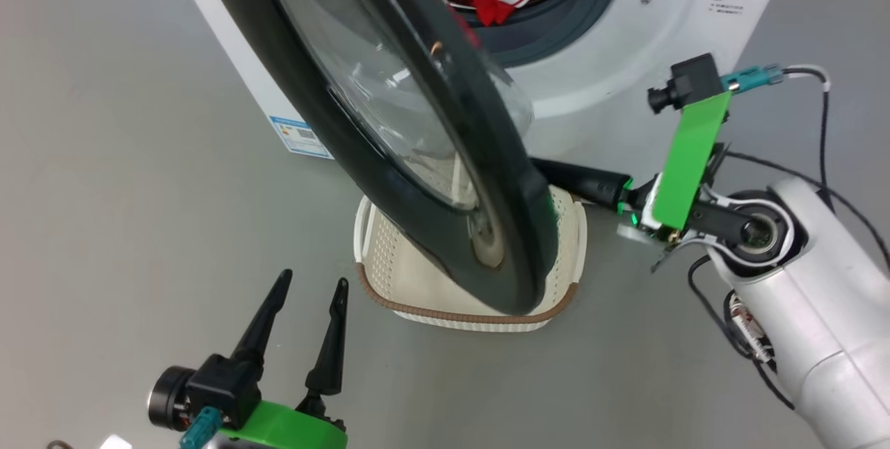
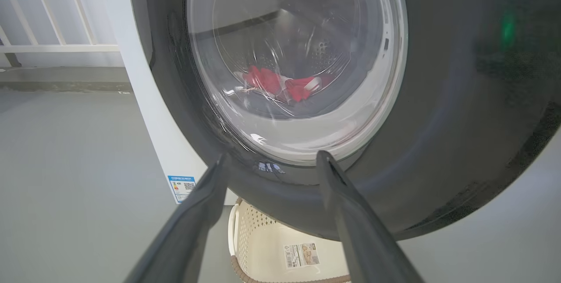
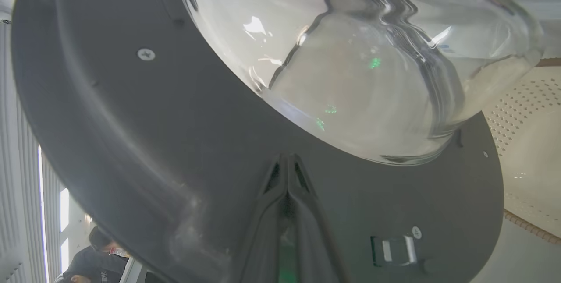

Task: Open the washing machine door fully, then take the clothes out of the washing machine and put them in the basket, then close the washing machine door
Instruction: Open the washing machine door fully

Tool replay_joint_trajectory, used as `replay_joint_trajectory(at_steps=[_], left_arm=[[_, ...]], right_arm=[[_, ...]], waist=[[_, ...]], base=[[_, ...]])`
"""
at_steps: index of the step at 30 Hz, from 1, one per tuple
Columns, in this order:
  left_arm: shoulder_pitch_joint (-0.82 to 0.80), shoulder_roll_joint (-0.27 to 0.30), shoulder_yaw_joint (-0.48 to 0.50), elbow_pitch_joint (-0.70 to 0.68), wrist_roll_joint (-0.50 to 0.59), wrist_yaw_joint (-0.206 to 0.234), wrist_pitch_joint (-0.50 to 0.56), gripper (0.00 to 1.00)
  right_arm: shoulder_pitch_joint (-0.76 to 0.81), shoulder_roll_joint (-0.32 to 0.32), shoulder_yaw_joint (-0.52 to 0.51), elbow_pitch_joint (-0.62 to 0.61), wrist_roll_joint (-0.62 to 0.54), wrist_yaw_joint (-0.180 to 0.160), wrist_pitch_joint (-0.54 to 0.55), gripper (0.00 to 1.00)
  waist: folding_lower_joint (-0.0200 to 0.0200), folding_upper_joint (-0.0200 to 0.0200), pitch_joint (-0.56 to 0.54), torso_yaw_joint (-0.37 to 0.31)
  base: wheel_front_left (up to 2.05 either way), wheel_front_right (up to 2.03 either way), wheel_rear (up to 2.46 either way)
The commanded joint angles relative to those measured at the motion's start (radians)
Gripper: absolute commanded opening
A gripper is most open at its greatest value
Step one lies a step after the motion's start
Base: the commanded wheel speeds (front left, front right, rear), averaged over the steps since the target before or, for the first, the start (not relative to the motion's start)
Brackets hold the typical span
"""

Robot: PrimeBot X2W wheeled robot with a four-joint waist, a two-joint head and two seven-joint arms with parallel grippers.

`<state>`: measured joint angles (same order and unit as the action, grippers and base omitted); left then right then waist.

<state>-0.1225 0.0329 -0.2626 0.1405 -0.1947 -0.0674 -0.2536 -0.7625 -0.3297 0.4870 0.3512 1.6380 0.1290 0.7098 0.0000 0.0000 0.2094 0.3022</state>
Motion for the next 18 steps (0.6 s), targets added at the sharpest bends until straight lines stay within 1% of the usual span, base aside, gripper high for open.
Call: replay_joint_trajectory(at_steps=[1,12,18], left_arm=[[-0.004,0.017,0.031,-0.021,0.014,-0.003,-0.008,1.0],[0.0,0.017,0.029,-0.02,0.006,0.008,-0.008,1.0],[0.002,0.017,0.031,-0.019,0.003,0.014,-0.008,1.0]], right_arm=[[0.024,0.029,0.022,-0.039,-0.01,0.002,0.012,0.0],[0.072,0.078,0.059,-0.087,-0.032,0.002,0.045,0.0],[0.086,0.099,0.068,-0.093,-0.036,0.002,0.053,0.0]], waist=[[0.0,0.0,-0.003,0.011],[0.0,0.0,-0.017,0.074],[0.0,0.0,-0.026,0.101]], base=[[0.0,0.0,0.0],[0.0,0.0,0.0],[0.0,0.0,0.0]])
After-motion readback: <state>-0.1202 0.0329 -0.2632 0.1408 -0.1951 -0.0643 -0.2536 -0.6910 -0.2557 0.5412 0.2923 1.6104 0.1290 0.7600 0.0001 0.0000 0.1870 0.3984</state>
